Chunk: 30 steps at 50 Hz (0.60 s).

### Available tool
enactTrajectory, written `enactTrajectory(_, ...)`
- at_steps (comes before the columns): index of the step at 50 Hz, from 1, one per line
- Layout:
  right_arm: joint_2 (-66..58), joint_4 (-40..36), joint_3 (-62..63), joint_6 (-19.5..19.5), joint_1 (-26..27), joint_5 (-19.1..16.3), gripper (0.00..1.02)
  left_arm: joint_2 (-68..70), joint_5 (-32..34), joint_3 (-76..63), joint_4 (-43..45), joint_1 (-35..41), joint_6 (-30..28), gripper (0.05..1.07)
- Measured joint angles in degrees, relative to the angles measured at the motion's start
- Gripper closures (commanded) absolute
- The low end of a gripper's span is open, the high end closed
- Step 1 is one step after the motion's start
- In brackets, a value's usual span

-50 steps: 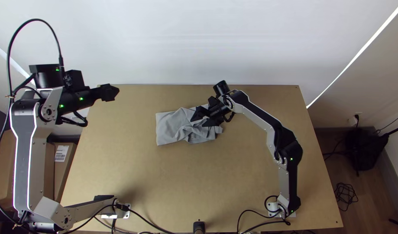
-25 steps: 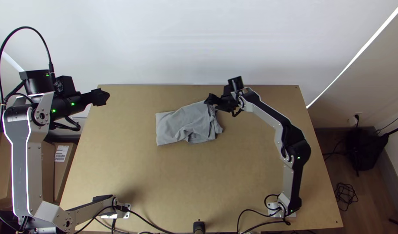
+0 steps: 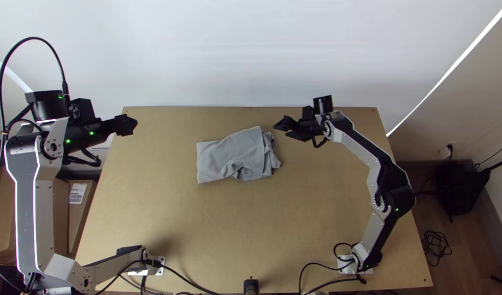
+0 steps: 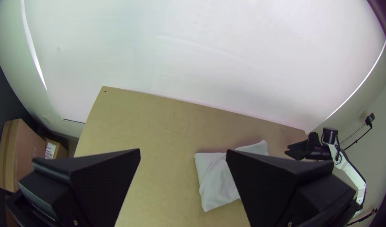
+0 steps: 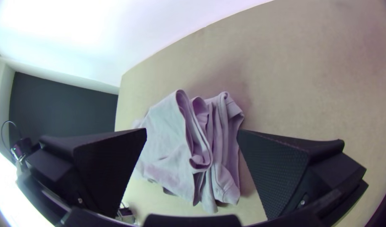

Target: Fold the t-shirt

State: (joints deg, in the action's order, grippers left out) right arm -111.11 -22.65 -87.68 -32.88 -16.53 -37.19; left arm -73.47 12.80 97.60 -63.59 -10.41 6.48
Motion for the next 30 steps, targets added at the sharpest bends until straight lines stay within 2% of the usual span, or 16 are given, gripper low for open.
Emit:
enactTrajectory(6, -0.8, -3.2, -0.1, 3.7, 1.7, -7.1, 0.04, 0.3, 0.0, 0.0, 0.0, -0.2, -0.3, 0.1)
enactTrajectory(11, -2.5, -6.8, -0.2, 8.4, 1.1, -8.7, 0.04, 0.7, 0.0, 0.0, 0.0, -0.7, -0.6, 0.1)
enactTrajectory(14, -3.5, -7.1, -0.2, 10.7, -0.2, -6.1, 0.04, 0.8, 0.0, 0.0, 0.0, -1.0, -0.8, 0.1)
enactTrajectory(21, -3.8, -7.3, -0.5, 14.2, -5.4, 4.4, 0.04, 1.2, 0.0, 0.0, -0.2, -1.6, -1.0, 0.1)
enactTrajectory(30, -4.5, -7.0, -3.4, 15.4, -10.8, 10.3, 0.04, 1.5, 0.0, 0.0, -0.2, -2.1, -1.0, 0.1)
